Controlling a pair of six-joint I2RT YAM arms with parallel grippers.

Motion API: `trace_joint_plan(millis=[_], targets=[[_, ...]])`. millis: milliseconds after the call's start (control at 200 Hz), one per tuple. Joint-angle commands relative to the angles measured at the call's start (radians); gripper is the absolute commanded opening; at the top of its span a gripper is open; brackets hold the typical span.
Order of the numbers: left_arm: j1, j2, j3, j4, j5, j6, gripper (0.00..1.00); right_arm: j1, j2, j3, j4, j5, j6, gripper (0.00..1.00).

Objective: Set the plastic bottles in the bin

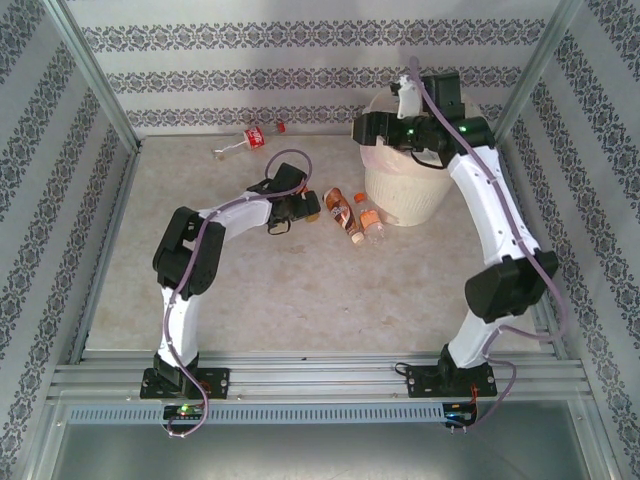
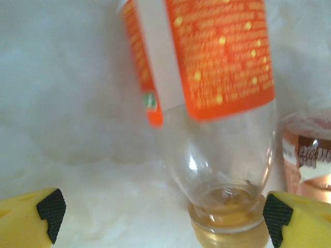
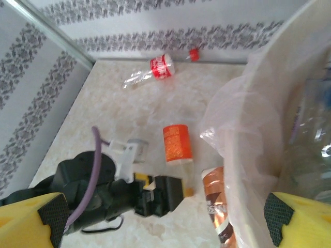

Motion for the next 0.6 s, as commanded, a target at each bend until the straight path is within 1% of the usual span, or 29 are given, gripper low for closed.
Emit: trace_joint_plan(millis=[0, 120, 175, 255, 365, 420, 515, 595], targets=[[-0.008, -0.07, 0.005, 0.012, -0.03, -0.038, 1.0, -0.021, -0.104, -0.104, 0.133, 0.111, 0.026, 0.98], [-0.011, 0.004, 0.08, -0.03, -0.025, -0.042, 1.0, -0.051, -0.187, -0.218, 0.224, 0.15, 0.086, 0.98], [-0.014, 0.038, 0.104, -0.04, -0.029, -0.028, 1.0, -0.066, -0.224, -0.265, 0.256, 0.171, 0.101, 0.98], [-0.015, 0.079, 0.121, -0.045, -0.053, 0.011, 1.0, -0.114, -0.264, -0.318, 0.291, 0.18, 0.137, 0.98], [-0.014, 0.113, 0.136, -0.072, -0.086, 0.056, 0.98, -0.174, -0.298, -0.344, 0.282, 0.174, 0.159, 0.98], [-0.014, 0.114, 0.128, -0.06, -0.073, 0.08, 0.96, -0.183, -0.309, -0.349, 0.27, 0.177, 0.145, 0.98], [-0.014, 0.114, 0.118, -0.055, -0.082, 0.103, 0.96, -0.186, -0.32, -0.348, 0.248, 0.195, 0.122, 0.98], [-0.016, 0.116, 0.111, -0.046, -0.062, 0.131, 0.92, -0.188, -0.326, -0.357, 0.25, 0.202, 0.124, 0.98]])
